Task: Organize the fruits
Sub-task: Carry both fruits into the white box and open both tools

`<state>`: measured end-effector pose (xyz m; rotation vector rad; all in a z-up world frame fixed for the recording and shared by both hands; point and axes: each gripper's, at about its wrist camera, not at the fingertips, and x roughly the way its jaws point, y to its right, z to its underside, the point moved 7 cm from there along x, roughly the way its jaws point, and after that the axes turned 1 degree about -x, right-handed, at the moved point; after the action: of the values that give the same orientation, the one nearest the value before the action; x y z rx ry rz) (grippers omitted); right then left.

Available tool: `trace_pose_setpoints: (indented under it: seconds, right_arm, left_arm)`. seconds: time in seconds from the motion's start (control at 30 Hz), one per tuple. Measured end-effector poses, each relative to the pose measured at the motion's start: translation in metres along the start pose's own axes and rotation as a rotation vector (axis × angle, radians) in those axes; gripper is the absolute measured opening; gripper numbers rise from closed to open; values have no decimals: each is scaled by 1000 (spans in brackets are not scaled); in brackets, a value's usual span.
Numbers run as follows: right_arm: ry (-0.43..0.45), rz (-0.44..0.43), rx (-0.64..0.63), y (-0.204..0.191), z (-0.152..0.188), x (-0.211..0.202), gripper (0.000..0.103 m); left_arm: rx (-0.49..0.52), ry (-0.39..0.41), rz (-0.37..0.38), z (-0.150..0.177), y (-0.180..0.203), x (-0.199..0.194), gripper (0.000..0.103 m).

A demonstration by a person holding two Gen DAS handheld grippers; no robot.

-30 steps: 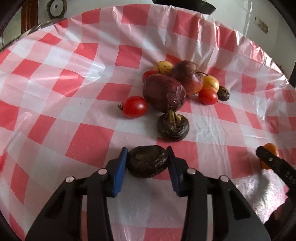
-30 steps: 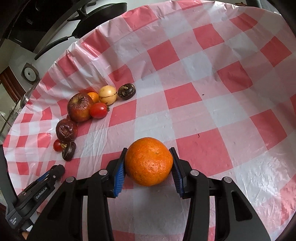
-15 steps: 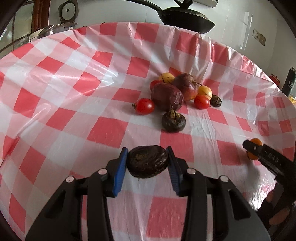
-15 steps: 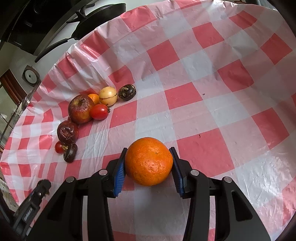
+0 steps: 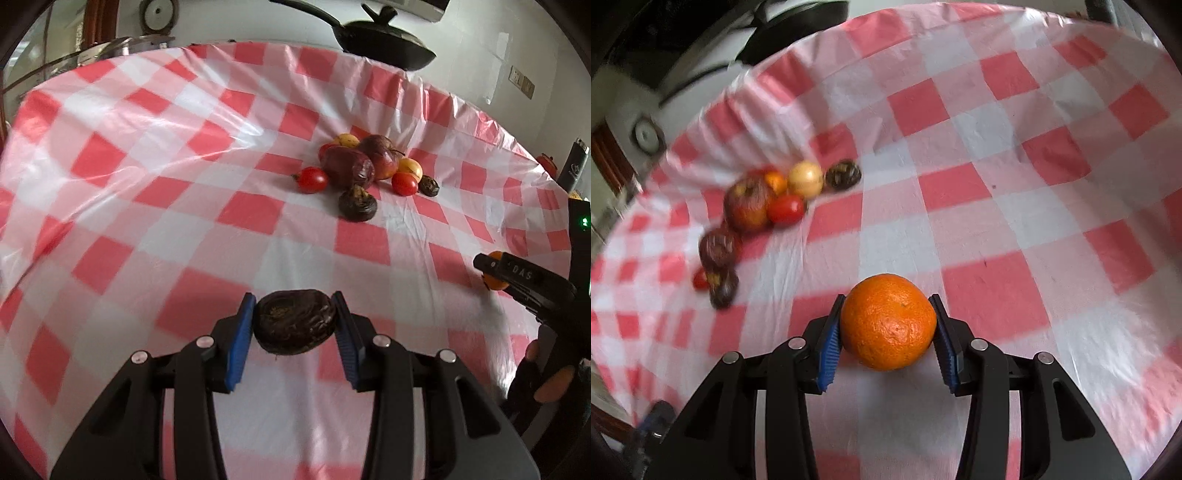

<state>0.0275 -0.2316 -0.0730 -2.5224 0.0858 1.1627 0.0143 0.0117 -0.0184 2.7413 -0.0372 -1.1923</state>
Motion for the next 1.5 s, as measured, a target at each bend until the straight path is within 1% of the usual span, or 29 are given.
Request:
trace_pose_setpoints:
  seconds: [0.03, 0.1, 0.2, 0.33, 0.47, 0.6, 0.7, 1.0, 1.17, 1.3, 1.4, 1.5]
  right_arm:
    - [1, -39, -14, -13, 7, -10, 44]
    - [14, -82, -56, -36, 18, -26, 44]
    - [27, -167, -152, -80, 44, -50, 44]
    - [6, -235, -220, -118, 76, -64, 44]
    - [-3, -268, -306, -148, 106, -77, 44]
    - [-18, -296, -367, -169, 131, -85, 44]
    - [-30, -317, -418, -188, 151, -92, 44]
    - [-37, -387, -628, -250, 214, -121, 44]
    - [-36, -437, -726, -277, 244, -139, 44]
    - [-21, -484, -846, -301, 278, -156, 44]
    - [-19, -544, -955, -322, 313, -171, 44]
    - [-18, -585, -1045, -337, 343, -181, 44]
  left_arm:
    - [1, 11, -6, 3, -7, -8, 42]
    - [-3, 24, -18, 7, -19, -20, 42]
    - [-26, 38, -37, 18, -45, -40, 42]
    - [-66, 36, -61, 38, -81, -60, 42]
    - [-112, 26, -80, 60, -117, -76, 42]
    - [-134, 34, -99, 70, -142, -89, 42]
    - [-145, 36, -105, 76, -155, -98, 42]
    - [-167, 49, -137, 98, -195, -125, 42]
    - [-208, 57, -154, 118, -225, -144, 42]
    - [-256, 65, -165, 137, -250, -161, 42]
    - [-291, 81, -179, 151, -267, -176, 42]
    - [-336, 80, -176, 169, -282, -185, 42]
